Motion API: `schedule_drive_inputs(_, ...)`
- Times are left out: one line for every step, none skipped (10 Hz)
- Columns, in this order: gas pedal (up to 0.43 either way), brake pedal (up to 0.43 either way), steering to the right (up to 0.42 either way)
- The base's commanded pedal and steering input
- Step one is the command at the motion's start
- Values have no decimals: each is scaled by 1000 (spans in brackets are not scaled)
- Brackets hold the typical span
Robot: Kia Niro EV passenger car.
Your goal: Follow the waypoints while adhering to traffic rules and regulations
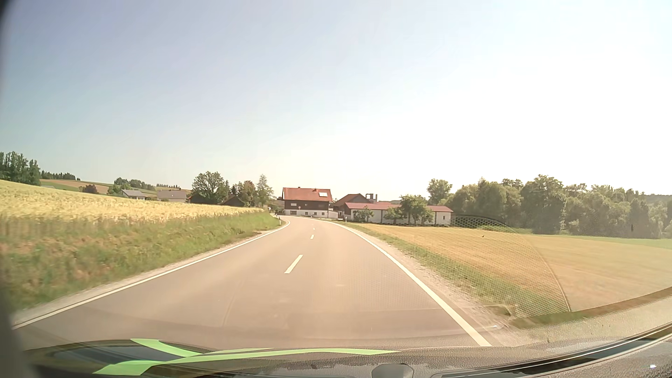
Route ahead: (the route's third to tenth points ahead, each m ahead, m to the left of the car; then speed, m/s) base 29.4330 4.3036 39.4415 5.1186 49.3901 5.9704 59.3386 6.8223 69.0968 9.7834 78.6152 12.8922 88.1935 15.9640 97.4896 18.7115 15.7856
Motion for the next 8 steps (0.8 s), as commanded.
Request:
schedule_drive_inputs(189, 0, -14)
schedule_drive_inputs(189, 0, -16)
schedule_drive_inputs(189, 0, -18)
schedule_drive_inputs(177, 0, -19)
schedule_drive_inputs(177, 0, -19)
schedule_drive_inputs(157, 0, -19)
schedule_drive_inputs(157, 0, -20)
schedule_drive_inputs(157, 0, -21)
